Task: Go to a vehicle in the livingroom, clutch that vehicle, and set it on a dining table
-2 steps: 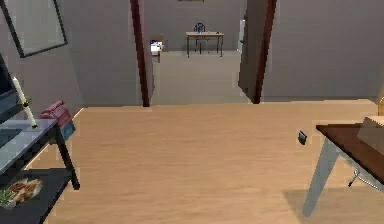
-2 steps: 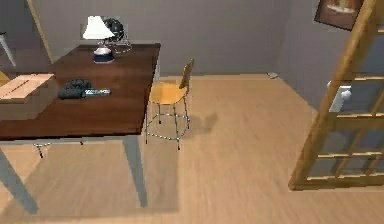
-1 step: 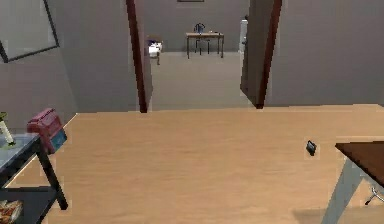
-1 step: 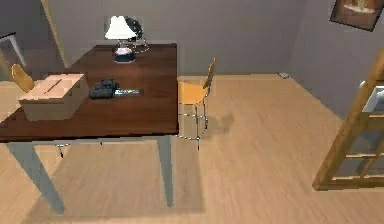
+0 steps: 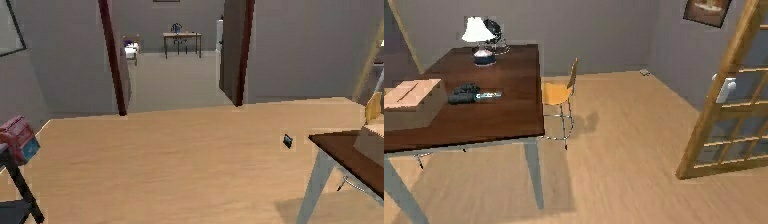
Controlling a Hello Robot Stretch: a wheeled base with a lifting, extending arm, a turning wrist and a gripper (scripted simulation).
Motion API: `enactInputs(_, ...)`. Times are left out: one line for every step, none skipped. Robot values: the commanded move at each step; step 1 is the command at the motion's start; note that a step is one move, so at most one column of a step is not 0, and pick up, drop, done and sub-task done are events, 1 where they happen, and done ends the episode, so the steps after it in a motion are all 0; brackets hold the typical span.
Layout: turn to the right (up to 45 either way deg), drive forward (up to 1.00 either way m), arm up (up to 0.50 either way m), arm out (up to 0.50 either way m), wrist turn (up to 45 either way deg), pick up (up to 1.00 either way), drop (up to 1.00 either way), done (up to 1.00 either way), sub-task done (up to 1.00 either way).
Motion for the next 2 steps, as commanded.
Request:
enactInputs(0.0,1.0,0.0,0.0,0.0,0.0,0.0,0.0,0.0)
enactInputs(0.0,0.2,0.0,0.0,0.0,0.0,0.0,0.0,0.0)
